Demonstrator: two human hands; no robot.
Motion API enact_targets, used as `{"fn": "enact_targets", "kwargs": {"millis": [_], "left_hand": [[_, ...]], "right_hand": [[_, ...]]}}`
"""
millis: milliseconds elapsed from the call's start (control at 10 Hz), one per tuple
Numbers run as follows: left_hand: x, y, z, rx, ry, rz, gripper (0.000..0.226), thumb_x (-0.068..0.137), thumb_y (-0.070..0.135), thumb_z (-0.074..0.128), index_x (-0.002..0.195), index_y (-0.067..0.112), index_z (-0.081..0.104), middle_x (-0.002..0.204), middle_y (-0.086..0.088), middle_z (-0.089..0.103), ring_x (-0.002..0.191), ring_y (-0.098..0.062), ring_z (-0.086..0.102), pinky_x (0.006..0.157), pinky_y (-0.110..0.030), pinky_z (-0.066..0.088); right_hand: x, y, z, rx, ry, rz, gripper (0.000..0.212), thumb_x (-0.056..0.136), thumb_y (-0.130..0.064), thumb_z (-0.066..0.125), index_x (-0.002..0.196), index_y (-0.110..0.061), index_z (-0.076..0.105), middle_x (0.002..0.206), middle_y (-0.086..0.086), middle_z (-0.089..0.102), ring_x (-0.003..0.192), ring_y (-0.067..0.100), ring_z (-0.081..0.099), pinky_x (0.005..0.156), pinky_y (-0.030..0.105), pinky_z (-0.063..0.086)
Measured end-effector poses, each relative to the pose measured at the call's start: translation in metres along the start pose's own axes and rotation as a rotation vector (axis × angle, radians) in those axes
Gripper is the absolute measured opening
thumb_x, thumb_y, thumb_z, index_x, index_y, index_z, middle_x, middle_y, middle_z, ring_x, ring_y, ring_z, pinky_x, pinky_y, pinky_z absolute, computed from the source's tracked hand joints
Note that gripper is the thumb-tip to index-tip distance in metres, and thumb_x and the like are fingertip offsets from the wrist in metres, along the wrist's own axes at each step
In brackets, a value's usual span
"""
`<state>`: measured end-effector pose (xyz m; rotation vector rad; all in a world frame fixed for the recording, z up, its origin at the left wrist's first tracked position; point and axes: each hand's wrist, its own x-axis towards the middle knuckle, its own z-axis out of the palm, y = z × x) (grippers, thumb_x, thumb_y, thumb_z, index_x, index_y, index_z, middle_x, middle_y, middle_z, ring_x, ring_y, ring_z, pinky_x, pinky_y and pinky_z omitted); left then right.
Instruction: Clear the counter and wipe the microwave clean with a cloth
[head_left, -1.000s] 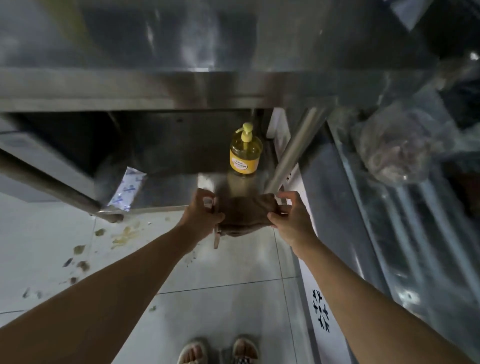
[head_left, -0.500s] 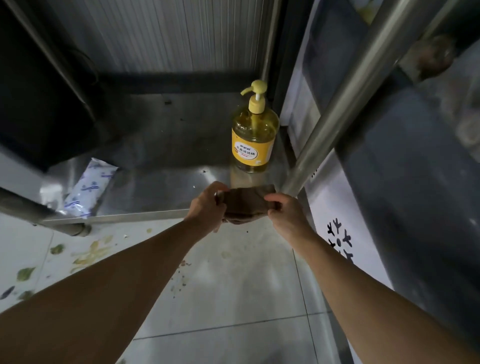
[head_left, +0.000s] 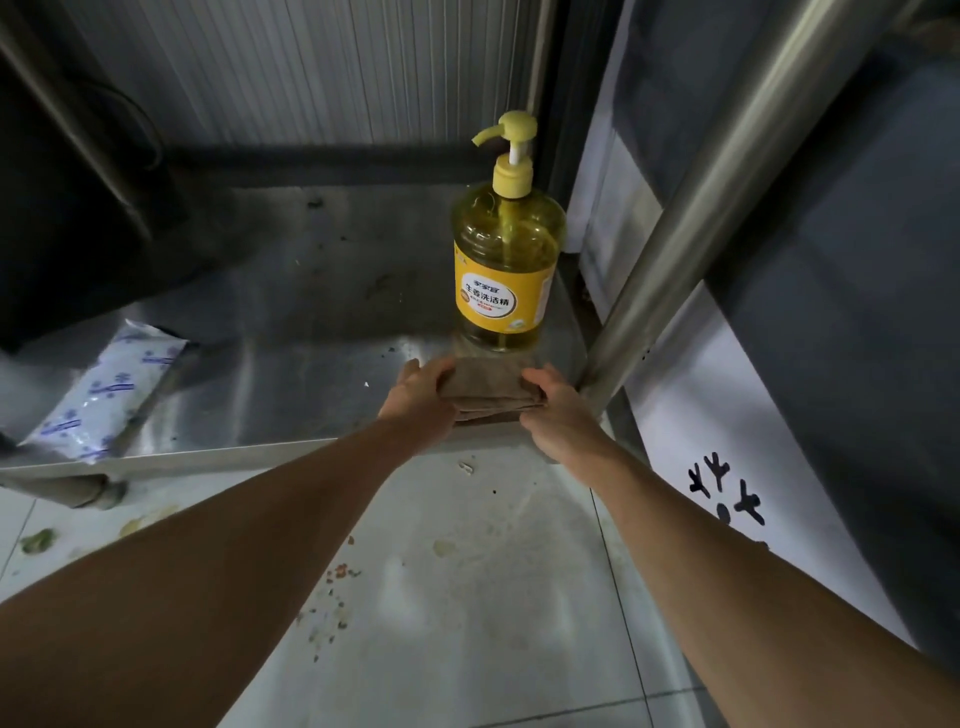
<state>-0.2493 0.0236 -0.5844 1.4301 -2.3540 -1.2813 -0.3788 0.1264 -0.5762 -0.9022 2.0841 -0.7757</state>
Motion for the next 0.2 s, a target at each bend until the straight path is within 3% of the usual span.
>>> {"fn": "enact_targets", "kwargs": {"millis": [100,200], "left_hand": [[-0.015,0.002,-0.008,0.117,-0.023,0.023,0.049,0.085,0.009,0.05,0.131,0.025,0.048,0.126,-0.008,0.051,0.116,-0.031,0.048,0.096,-0.05,0.045],[-0.04,0.013,-0.026,0.217,-0.021,0.029,0.05,0.086,0.014,0.057,0.134,0.019,0.044,0.133,-0.007,0.048,0.124,-0.026,0.041,0.103,-0.05,0.036]], "right_hand": [[-0.021,-0.007,-0.008,0.012,-0.051,-0.024,0.068,0.083,0.003,0.054,0.144,-0.018,0.032,0.146,0.002,0.031,0.13,0.022,0.036,0.1,0.031,0.04],[-0.048,-0.022,-0.023,0.013,-0.087,0.004,0.078,0.082,-0.008,0.066,0.147,-0.023,0.024,0.147,0.002,0.028,0.134,0.022,0.032,0.104,0.033,0.034]]}}
